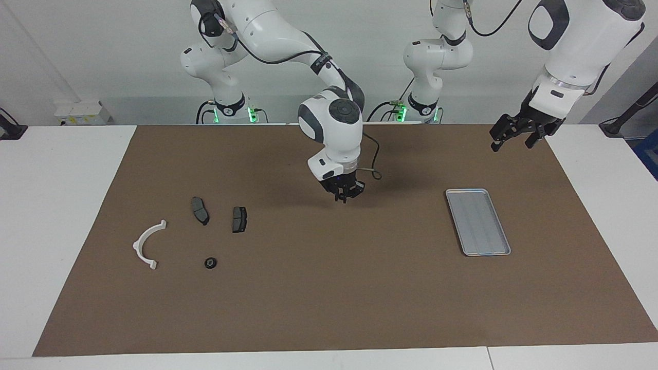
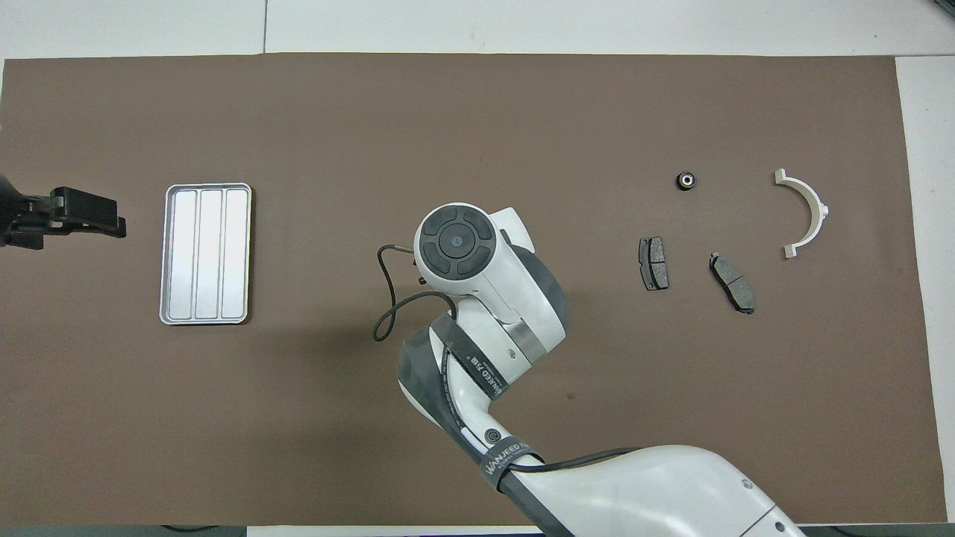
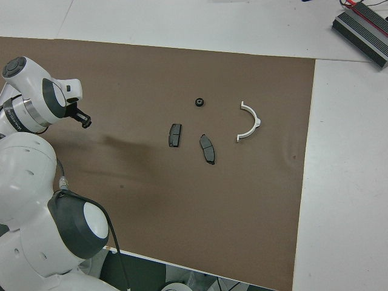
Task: Pick bearing gear from pile to tray
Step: 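Carry the black part with the right gripper to the table center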
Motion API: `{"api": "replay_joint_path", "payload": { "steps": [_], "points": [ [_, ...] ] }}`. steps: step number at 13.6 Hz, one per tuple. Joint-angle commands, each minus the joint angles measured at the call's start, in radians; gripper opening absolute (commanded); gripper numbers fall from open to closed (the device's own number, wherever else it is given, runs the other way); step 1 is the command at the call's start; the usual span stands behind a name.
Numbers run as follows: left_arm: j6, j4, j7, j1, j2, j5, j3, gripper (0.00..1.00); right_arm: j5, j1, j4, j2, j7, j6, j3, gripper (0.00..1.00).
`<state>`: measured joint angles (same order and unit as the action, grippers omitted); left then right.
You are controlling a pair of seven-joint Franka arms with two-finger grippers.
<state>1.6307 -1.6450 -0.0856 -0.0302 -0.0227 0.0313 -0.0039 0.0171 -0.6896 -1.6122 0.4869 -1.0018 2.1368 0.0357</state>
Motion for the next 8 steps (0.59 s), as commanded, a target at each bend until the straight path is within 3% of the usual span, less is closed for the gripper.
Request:
{"api": "replay_joint_path", "payload": {
  "steps": [1,4,8],
  "points": [
    [-0.008,-0.026,0.003,0.004,-0.028,-0.013,-0.005,1.00,0.015,-0.002,0.032,0.030,-0.041,0.021,0.003,0.00],
    [-0.008,-0.026,0.003,0.004,-0.028,-0.013,-0.005,1.00,0.017,-0.036,0.031,0.078,-0.083,0.075,0.001,0.00],
    [-0.008,-0.026,0.003,0.004,-0.028,-0.013,-0.005,1.00,0.018,-0.057,0.029,0.082,-0.113,0.083,0.001,0.00]
  ]
}}
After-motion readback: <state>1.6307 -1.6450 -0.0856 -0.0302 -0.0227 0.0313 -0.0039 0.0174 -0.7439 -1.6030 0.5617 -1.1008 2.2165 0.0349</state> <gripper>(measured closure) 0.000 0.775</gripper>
